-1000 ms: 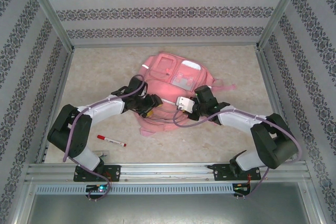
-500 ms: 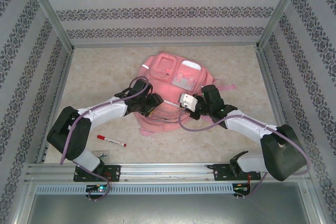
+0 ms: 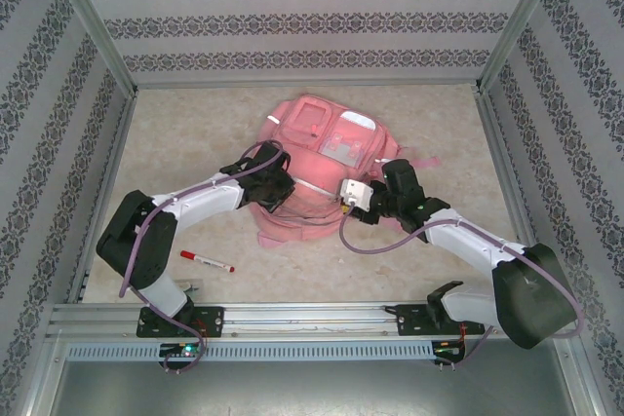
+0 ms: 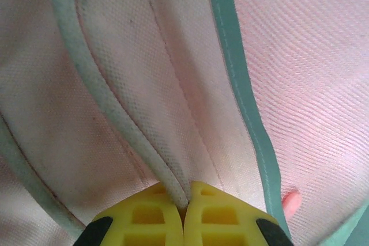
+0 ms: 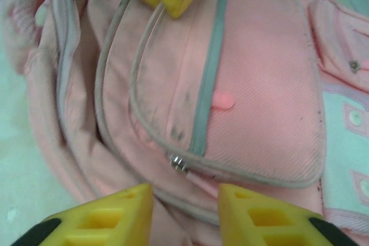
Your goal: Pack the student bag
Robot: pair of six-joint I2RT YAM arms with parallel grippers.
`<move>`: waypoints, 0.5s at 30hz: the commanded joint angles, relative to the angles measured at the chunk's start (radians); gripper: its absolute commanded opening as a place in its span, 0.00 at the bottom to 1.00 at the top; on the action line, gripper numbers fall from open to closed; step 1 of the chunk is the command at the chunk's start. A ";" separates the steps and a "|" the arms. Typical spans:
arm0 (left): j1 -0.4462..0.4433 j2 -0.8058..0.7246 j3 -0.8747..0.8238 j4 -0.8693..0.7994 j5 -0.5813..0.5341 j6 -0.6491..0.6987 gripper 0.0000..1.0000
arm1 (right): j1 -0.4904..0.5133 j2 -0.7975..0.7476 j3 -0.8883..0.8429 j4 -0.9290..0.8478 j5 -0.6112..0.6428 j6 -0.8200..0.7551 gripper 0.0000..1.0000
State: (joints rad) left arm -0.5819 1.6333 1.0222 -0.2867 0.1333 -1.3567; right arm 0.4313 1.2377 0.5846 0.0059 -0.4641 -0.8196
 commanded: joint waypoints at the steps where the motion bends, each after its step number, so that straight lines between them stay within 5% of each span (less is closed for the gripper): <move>1: -0.015 -0.085 0.055 -0.080 -0.001 -0.074 0.00 | -0.033 -0.012 -0.006 -0.089 -0.112 -0.115 0.40; 15: -0.015 -0.141 0.030 0.040 0.134 -0.209 0.00 | -0.075 0.190 0.109 0.029 -0.090 0.005 0.36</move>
State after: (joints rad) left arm -0.5816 1.5311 1.0344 -0.2836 0.1925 -1.4185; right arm 0.3618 1.4090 0.6697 -0.0078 -0.5426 -0.8547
